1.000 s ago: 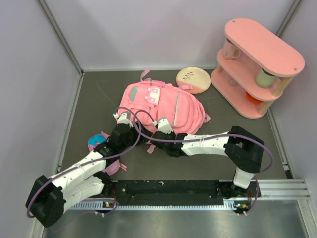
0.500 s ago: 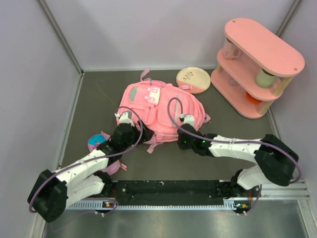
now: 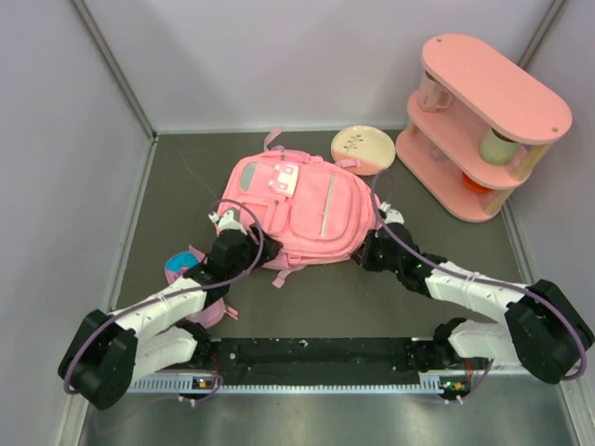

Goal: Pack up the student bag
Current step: Zip the student bag at the center of the board.

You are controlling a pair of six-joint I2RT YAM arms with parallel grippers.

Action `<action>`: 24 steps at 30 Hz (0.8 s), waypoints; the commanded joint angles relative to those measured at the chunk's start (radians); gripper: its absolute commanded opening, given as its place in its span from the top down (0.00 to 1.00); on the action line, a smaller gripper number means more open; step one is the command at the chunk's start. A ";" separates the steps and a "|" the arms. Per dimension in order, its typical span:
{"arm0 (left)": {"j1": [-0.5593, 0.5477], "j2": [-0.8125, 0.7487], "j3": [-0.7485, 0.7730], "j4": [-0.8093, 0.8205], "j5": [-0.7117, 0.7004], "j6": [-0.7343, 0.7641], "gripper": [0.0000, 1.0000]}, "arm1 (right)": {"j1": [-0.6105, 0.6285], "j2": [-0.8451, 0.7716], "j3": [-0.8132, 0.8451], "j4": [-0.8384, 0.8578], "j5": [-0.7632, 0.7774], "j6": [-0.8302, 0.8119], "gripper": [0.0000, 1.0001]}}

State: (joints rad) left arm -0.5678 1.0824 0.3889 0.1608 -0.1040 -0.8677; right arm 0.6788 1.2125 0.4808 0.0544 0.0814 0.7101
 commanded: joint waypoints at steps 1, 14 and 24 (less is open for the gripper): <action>0.089 -0.070 -0.033 -0.076 -0.085 0.033 0.30 | -0.067 -0.056 -0.031 0.054 -0.052 -0.023 1.00; 0.189 -0.203 0.025 -0.207 0.082 0.139 0.21 | -0.067 -0.119 -0.169 0.222 -0.295 0.035 1.00; -0.024 -0.409 -0.068 -0.195 0.115 -0.107 0.14 | -0.032 -0.183 -0.220 0.186 -0.250 0.015 1.00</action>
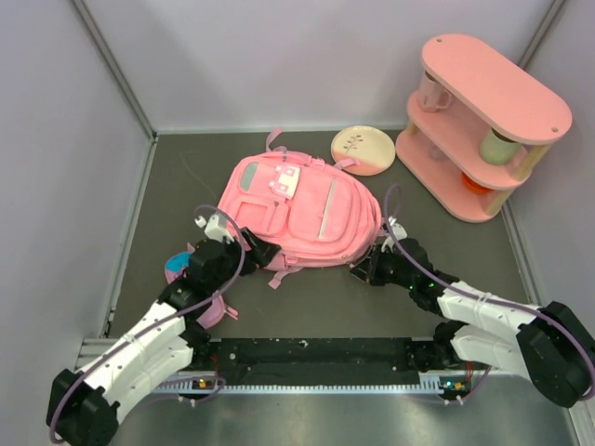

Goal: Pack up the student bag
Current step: Zip the student bag at the center of the board.

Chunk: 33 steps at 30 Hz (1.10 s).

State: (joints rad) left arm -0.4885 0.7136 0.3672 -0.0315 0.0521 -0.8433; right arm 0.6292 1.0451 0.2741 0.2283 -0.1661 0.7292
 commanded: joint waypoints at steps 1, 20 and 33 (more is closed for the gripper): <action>-0.136 -0.055 -0.080 0.016 -0.131 -0.170 0.13 | 0.023 -0.014 -0.013 0.016 -0.001 -0.001 1.00; -0.490 0.573 -0.028 0.697 -0.440 -0.600 0.02 | 0.038 -0.089 -0.001 -0.044 0.043 -0.037 1.00; -0.516 0.829 0.047 0.947 -0.498 -0.640 0.05 | 0.038 -0.076 -0.003 -0.029 0.014 -0.054 1.00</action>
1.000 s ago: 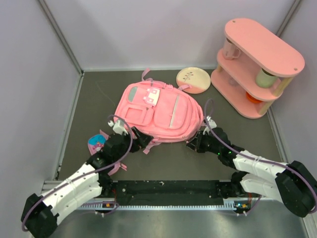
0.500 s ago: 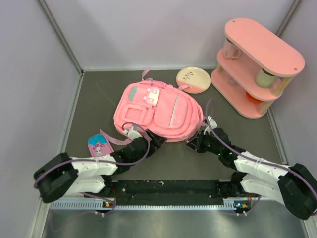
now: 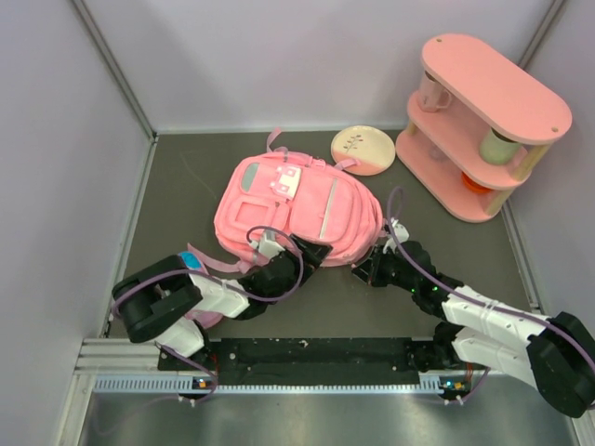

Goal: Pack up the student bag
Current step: Zip the student bag at the center of the board.

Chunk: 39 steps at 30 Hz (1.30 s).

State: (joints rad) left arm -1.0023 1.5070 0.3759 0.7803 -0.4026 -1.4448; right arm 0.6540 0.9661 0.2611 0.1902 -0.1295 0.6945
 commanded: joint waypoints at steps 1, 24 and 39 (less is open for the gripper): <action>-0.002 0.044 0.038 0.149 -0.047 -0.043 0.07 | 0.012 0.003 0.012 0.008 -0.027 -0.020 1.00; 0.102 -0.468 -0.097 -0.519 -0.031 0.256 1.00 | 0.013 -0.029 0.026 -0.040 0.042 -0.036 1.00; 0.361 -0.762 -0.086 -0.753 0.371 0.671 1.00 | 0.016 -0.101 -0.040 -0.077 0.002 -0.050 1.00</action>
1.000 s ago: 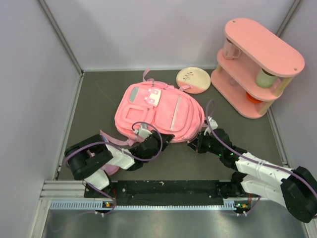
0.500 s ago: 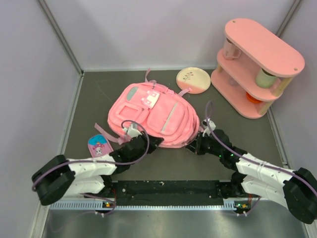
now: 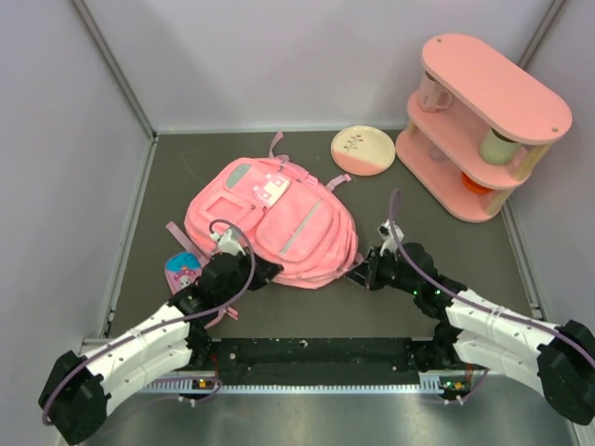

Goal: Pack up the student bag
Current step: Zip the student bag at the center of the board.

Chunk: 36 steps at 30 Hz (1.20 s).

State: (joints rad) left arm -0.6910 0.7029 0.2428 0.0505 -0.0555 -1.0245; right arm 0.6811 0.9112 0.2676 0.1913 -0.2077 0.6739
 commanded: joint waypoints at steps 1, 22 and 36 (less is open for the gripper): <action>0.050 0.065 0.064 -0.021 0.049 0.286 1.00 | -0.002 -0.082 -0.051 -0.084 0.079 -0.030 1.00; 0.050 0.325 0.392 -0.146 0.079 0.515 1.00 | 0.478 -0.100 -0.002 -0.138 0.298 0.070 1.00; 0.065 0.021 0.207 -0.276 -0.098 0.242 0.03 | 0.572 0.244 0.236 -0.039 0.409 -0.033 1.00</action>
State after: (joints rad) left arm -0.6296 0.8349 0.4969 -0.2707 -0.0986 -0.6739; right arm 1.2484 1.1713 0.4438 0.1310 0.1284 0.6956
